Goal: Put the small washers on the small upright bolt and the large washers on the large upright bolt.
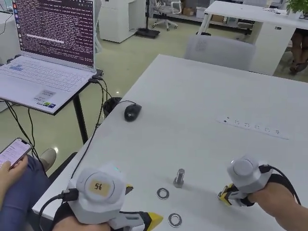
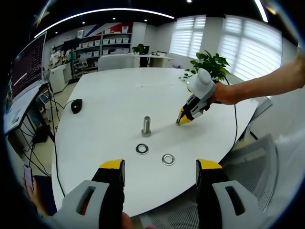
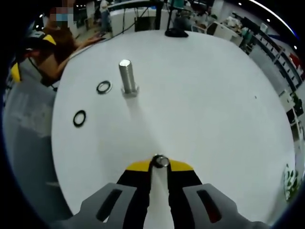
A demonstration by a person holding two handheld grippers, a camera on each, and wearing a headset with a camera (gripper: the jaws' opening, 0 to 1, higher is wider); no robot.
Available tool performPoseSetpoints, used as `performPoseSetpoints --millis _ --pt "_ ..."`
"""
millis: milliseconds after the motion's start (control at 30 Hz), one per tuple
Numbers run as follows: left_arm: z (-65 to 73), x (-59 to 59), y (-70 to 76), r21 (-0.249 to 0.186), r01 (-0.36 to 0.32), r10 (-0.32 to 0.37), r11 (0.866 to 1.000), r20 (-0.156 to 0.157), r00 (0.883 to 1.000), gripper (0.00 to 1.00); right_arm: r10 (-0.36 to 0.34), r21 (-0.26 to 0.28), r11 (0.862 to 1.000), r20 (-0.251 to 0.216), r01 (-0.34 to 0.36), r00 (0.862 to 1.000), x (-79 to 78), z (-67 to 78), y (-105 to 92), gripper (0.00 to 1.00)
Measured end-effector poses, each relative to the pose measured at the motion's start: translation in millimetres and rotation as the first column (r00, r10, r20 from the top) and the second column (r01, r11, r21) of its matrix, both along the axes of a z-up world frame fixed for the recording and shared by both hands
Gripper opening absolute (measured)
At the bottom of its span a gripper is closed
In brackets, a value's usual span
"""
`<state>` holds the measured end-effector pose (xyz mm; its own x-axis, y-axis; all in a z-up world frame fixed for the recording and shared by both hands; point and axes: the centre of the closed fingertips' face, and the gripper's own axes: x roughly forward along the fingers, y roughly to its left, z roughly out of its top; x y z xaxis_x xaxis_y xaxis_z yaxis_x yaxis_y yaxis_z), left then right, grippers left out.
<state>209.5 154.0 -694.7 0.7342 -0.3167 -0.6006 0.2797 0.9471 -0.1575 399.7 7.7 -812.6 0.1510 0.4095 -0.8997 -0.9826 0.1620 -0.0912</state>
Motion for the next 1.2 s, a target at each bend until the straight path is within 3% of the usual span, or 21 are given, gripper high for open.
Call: performPoseSetpoints --millis 267,433,600,700,967,1100,1200 --pt "-0.8 1.0 -3.2 -0.001 0.004 -0.004 1.000 0.000 1.000 0.59 -0.045 0.002 0.999 0.006 0.045 0.999 9.7 -1.5 -9.0 0.14" --pt "-1.0 -0.1 -3.5 -0.003 0.004 -0.004 1.000 0.001 1.000 0.59 -0.067 0.008 0.998 0.005 0.067 0.998 7.2 0.0 -15.9 0.18" --pt "-1.3 -1.0 -2.6 -0.006 -0.001 0.001 1.000 0.005 1.000 0.59 -0.098 0.009 0.995 -0.015 0.098 0.995 -3.6 -2.0 -26.5 0.18" --pt "-2.0 -0.6 -1.9 -0.011 -0.008 0.008 1.000 0.007 1.000 0.59 -0.107 0.009 0.994 -0.040 0.108 0.993 -19.0 -5.2 -32.0 0.18" --pt "0.6 2.8 -5.6 -0.016 0.001 0.000 1.000 0.020 1.000 0.59 -0.004 0.035 0.999 -0.073 0.007 0.997 -58.1 -11.2 -18.3 0.19" --pt "1.3 3.1 -4.1 -0.017 -0.001 0.001 1.000 0.024 1.000 0.59 0.056 0.059 0.997 -0.087 -0.051 0.995 -74.2 -10.6 1.7 0.19" --pt "1.8 2.2 -3.1 -0.016 -0.003 0.004 1.000 0.025 1.000 0.59 0.143 0.090 0.987 -0.110 -0.133 0.984 -90.0 -9.6 20.9 0.20"
